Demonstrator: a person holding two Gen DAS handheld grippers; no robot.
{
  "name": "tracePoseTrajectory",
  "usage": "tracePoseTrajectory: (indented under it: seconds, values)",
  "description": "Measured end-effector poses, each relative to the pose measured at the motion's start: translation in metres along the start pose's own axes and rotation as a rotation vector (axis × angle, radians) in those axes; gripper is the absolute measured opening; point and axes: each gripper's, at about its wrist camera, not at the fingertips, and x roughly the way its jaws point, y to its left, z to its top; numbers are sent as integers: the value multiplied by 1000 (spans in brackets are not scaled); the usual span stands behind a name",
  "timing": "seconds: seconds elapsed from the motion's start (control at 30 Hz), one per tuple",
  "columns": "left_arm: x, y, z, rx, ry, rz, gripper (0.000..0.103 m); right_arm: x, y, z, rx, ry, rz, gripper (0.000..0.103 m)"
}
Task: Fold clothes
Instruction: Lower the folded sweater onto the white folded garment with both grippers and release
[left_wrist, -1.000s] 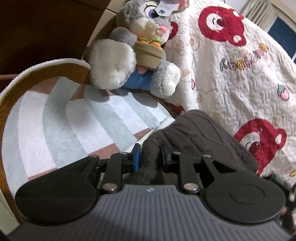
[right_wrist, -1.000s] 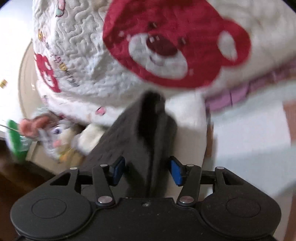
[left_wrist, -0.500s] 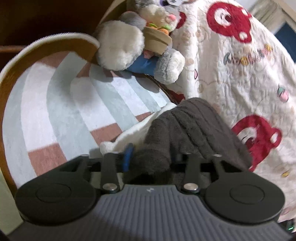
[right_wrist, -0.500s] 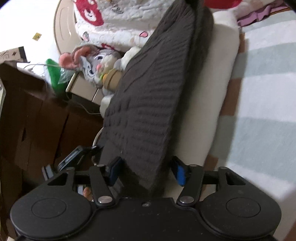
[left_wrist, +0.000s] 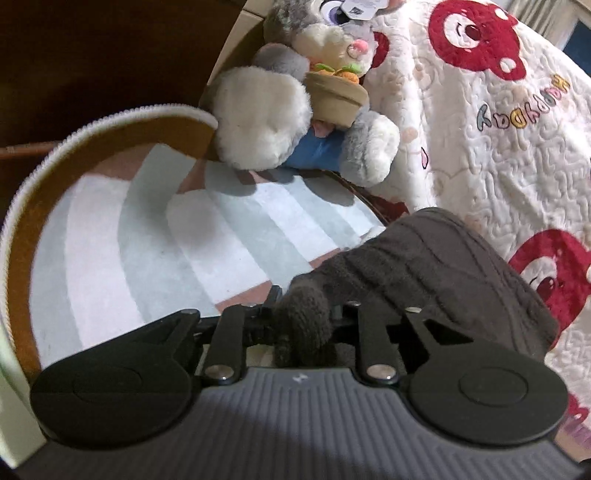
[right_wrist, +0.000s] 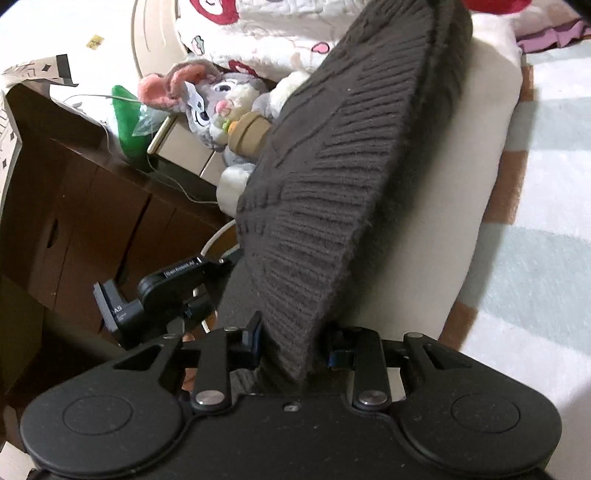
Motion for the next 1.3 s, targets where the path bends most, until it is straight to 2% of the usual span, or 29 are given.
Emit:
tracePoseTrajectory:
  seconds: [0.07,0.1,0.13,0.2,0.27,0.37,0.47,0.63,0.67,0.73,0.77,0.8,0.93,1.03,1.17,1.23,1.3]
  values:
    - [-4,-5,1,33,-8,18,25,0,3,-1,-26,5,-25,40]
    - [-5,-7,2,45,-8,29,29,-1,7,-2,-53,11,-34,42]
    - [-6,-8,1,53,-5,40,30,-1,11,-4,-93,19,-43,42]
    - [-8,-8,-1,41,19,54,40,-1,19,-8,-172,36,-60,45]
    - [-12,-7,-4,16,42,62,43,-1,28,-12,-251,53,-78,50]
    - [-19,-14,-7,53,38,90,48,-1,41,-18,-370,79,-104,53]
    - [-27,-21,-11,89,35,118,49,-2,52,-25,-478,99,-123,52]
    - [-42,-36,-19,148,31,145,52,-7,65,-42,-617,150,-127,43]
    - [-47,-40,-23,159,33,141,53,-9,66,-44,-621,160,-114,34]
    - [-58,-50,-34,178,41,126,55,-15,66,-45,-598,179,-76,34]
    - [-64,-55,-40,188,45,118,63,-18,66,-46,-591,180,-74,34]
    - [-69,-59,-46,198,49,110,68,-21,65,-46,-588,175,-86,34]
    - [-92,-79,-69,238,65,78,69,-40,59,-45,-569,122,-157,35]
    - [-109,-93,-86,267,77,54,74,-60,57,-45,-570,72,-196,36]
    - [-129,-113,-110,310,95,27,82,-86,57,-49,-588,15,-245,39]
    - [-136,-121,-124,345,104,20,83,-96,56,-57,-587,9,-265,44]
    - [-140,-127,-140,369,123,27,83,-105,54,-66,-585,3,-284,53]
